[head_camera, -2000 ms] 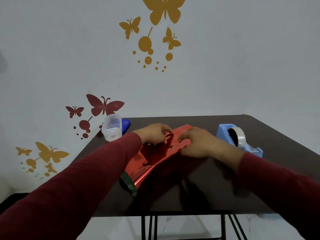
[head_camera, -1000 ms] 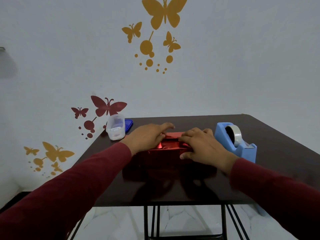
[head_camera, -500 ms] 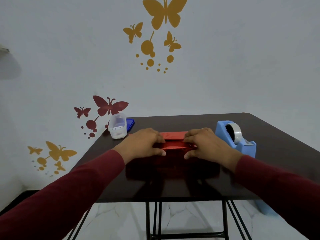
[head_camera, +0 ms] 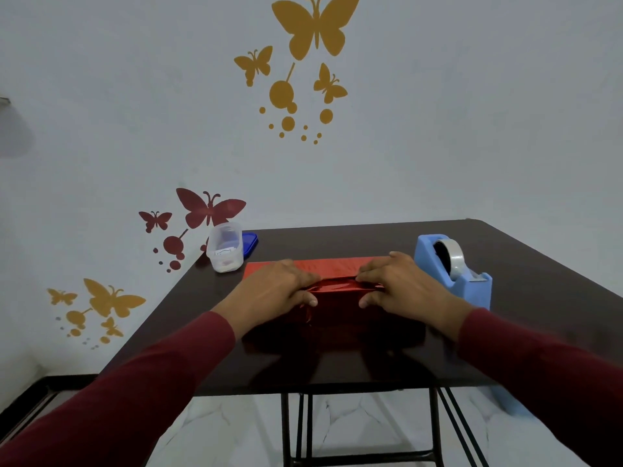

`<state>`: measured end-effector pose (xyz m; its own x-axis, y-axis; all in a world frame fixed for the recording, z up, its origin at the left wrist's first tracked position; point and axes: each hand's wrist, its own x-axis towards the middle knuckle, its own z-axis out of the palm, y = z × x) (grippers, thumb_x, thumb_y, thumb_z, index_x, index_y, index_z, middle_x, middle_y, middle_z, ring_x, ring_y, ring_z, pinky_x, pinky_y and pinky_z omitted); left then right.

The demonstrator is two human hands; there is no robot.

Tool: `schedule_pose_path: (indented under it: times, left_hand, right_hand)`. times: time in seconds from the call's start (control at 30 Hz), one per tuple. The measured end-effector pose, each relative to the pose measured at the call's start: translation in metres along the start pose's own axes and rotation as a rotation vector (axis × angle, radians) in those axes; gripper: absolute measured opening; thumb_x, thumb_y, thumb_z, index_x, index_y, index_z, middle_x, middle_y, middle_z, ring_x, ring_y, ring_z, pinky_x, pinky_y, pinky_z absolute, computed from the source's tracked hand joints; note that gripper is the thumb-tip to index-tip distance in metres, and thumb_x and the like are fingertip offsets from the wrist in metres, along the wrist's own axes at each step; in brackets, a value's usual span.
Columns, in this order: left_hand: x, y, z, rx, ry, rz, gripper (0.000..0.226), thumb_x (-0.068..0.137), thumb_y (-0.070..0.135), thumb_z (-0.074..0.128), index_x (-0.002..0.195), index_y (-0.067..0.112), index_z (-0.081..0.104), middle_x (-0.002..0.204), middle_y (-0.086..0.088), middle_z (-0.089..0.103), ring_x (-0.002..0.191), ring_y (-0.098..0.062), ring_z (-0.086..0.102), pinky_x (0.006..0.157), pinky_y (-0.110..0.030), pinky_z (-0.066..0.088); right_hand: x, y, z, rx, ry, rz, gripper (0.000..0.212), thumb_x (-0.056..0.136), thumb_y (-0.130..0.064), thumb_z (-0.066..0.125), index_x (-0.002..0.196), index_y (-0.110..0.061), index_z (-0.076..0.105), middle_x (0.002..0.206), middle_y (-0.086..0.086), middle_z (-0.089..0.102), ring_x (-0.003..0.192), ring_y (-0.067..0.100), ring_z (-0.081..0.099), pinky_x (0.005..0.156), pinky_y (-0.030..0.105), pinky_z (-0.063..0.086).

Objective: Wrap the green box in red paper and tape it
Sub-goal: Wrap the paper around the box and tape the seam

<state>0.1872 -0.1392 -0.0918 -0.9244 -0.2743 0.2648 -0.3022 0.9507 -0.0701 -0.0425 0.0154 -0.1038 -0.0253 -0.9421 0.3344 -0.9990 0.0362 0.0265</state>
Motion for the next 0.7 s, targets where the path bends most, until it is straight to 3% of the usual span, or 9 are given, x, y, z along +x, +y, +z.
schedule_pose_path:
  times: [0.07, 0.2, 0.37, 0.53, 0.63, 0.7]
  left_hand:
    - [-0.002, 0.0, 0.003, -0.033, 0.024, -0.048, 0.061, 0.098, 0.054, 0.058, 0.153, 0.028, 0.046, 0.135, -0.002, 0.064, 0.126, -0.021, 0.057, 0.101, -0.033, 0.048]
    - [-0.004, -0.001, 0.009, -0.018, 0.047, 0.004, 0.047, 0.1, 0.049, 0.057, 0.136, 0.019, 0.064, 0.124, -0.002, 0.072, 0.115, -0.021, 0.061, 0.097, -0.037, 0.049]
    - [-0.008, -0.001, 0.017, -0.034, 0.126, 0.001, 0.041, 0.101, 0.042, 0.06, 0.132, 0.017, 0.068, 0.126, 0.001, 0.073, 0.114, -0.021, 0.063, 0.099, -0.039, 0.05]
    - [-0.008, 0.004, 0.024, -0.03, 0.206, -0.036, 0.031, 0.098, 0.039, 0.063, 0.12, 0.017, 0.072, 0.114, 0.002, 0.075, 0.108, -0.021, 0.061, 0.096, -0.041, 0.051]
    - [-0.003, 0.01, 0.022, 0.064, 0.272, -0.061, 0.035, 0.091, 0.05, 0.061, 0.113, 0.027, 0.074, 0.115, 0.015, 0.071, 0.114, -0.012, 0.051, 0.1, -0.035, 0.038]
    - [0.005, 0.018, 0.016, 0.045, 0.322, -0.075, 0.046, 0.087, 0.06, 0.061, 0.121, 0.031, 0.074, 0.122, 0.019, 0.068, 0.12, -0.01, 0.047, 0.097, -0.035, 0.028]
  right_hand:
    - [-0.001, 0.002, 0.002, 0.045, 0.014, 0.026, 0.06, 0.086, -0.056, 0.074, 0.138, -0.029, 0.061, 0.128, -0.013, 0.069, 0.123, 0.009, 0.06, 0.122, 0.049, 0.026]
    - [-0.005, 0.004, 0.005, 0.127, 0.031, 0.089, 0.088, 0.084, -0.059, 0.075, 0.155, -0.026, 0.036, 0.134, -0.016, 0.067, 0.131, 0.008, 0.056, 0.125, 0.046, 0.021]
    - [-0.017, 0.011, 0.002, 0.152, 0.026, 0.117, 0.088, 0.09, -0.052, 0.072, 0.16, -0.022, 0.029, 0.141, -0.017, 0.062, 0.139, 0.014, 0.047, 0.121, 0.032, 0.025]
    - [-0.028, 0.013, 0.007, 0.13, 0.024, 0.161, 0.087, 0.092, -0.049, 0.071, 0.162, -0.024, 0.025, 0.143, -0.014, 0.061, 0.14, 0.019, 0.045, 0.117, 0.034, 0.032]
    - [-0.029, 0.01, 0.008, 0.152, 0.065, 0.163, 0.087, 0.092, -0.043, 0.074, 0.162, -0.025, 0.025, 0.14, -0.012, 0.064, 0.136, 0.017, 0.048, 0.11, 0.03, 0.037]
    - [-0.029, 0.01, 0.008, 0.167, 0.078, 0.167, 0.089, 0.091, -0.043, 0.075, 0.162, -0.027, 0.024, 0.138, -0.012, 0.065, 0.134, 0.017, 0.049, 0.109, 0.031, 0.04]
